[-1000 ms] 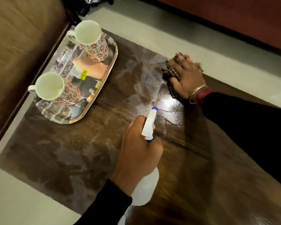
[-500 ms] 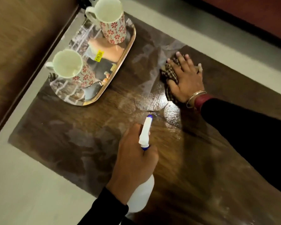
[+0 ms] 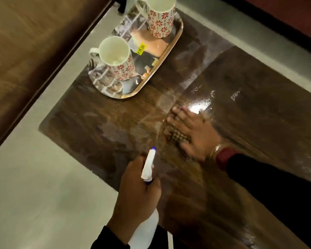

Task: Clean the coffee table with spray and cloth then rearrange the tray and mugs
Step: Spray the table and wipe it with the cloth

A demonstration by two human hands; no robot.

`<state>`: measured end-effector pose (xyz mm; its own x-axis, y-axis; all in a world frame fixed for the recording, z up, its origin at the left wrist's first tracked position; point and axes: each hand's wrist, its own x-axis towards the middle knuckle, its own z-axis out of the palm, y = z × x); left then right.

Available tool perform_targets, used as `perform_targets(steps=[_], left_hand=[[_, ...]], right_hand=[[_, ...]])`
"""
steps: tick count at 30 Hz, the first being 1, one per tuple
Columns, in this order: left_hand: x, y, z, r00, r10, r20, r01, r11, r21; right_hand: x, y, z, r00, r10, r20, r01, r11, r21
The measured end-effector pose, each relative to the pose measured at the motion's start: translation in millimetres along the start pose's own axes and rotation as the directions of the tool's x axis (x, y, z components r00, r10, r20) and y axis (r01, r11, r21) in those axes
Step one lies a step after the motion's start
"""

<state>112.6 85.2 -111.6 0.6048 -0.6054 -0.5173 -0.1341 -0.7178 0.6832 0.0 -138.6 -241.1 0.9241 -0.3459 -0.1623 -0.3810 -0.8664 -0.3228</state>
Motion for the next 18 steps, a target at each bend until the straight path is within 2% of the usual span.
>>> perform_targets(steps=[1,3,5,7,9,11,13,15,17,18], left_hand=[[-4.1,-6.5,-2.4,1.0,-0.019,0.005,0.019,1.0,-0.003],[-12.1,-18.5,-7.4,0.999,-0.054,-0.006,0.054,0.998,-0.021],[-19.7,-26.5,-12.1,0.996,-0.081,-0.023,0.081,0.996,-0.039],[-27.4,-33.2,-17.6,0.995,-0.096,-0.019,0.095,0.993,-0.07],[-31.4,-37.2,-20.9,0.996,-0.083,-0.023,0.082,0.995,-0.055],[-33.0,-37.0,-25.6,0.996,-0.069,-0.05,0.065,0.995,-0.074],[-32.7,-35.4,-29.4,0.997,-0.039,-0.071,0.034,0.997,-0.069],[-31.5,-38.9,-31.9,0.998,-0.027,-0.049,0.024,0.998,-0.066],[-32.4,-41.9,-35.9,0.999,-0.03,-0.025,0.029,0.998,-0.054],[-32.8,-44.0,-37.4,1.0,-0.013,-0.021,0.012,0.999,-0.045]], right_hand=[[14.2,10.9,-7.5,0.983,0.174,-0.052,-0.172,0.984,0.051],[41.6,20.9,-19.3,0.878,0.463,-0.119,-0.449,0.884,0.129],[56.9,10.0,-17.9,0.807,0.571,-0.154,-0.553,0.821,0.143],[51.5,-22.7,-7.3,0.853,0.501,-0.147,-0.49,0.865,0.105],[23.8,-68.9,9.6,0.934,0.343,-0.097,-0.339,0.939,0.058],[-14.6,-122.3,33.1,0.981,0.191,-0.041,-0.19,0.981,0.029],[-50.0,-167.4,52.4,0.998,0.059,0.016,-0.06,0.998,0.024],[-67.2,-182.0,62.5,0.998,-0.02,0.065,0.017,0.999,0.047],[-68.3,-170.6,60.6,0.995,-0.045,0.084,0.041,0.998,0.039],[-66.5,-161.7,57.0,0.997,-0.012,0.079,0.01,1.0,0.019]])
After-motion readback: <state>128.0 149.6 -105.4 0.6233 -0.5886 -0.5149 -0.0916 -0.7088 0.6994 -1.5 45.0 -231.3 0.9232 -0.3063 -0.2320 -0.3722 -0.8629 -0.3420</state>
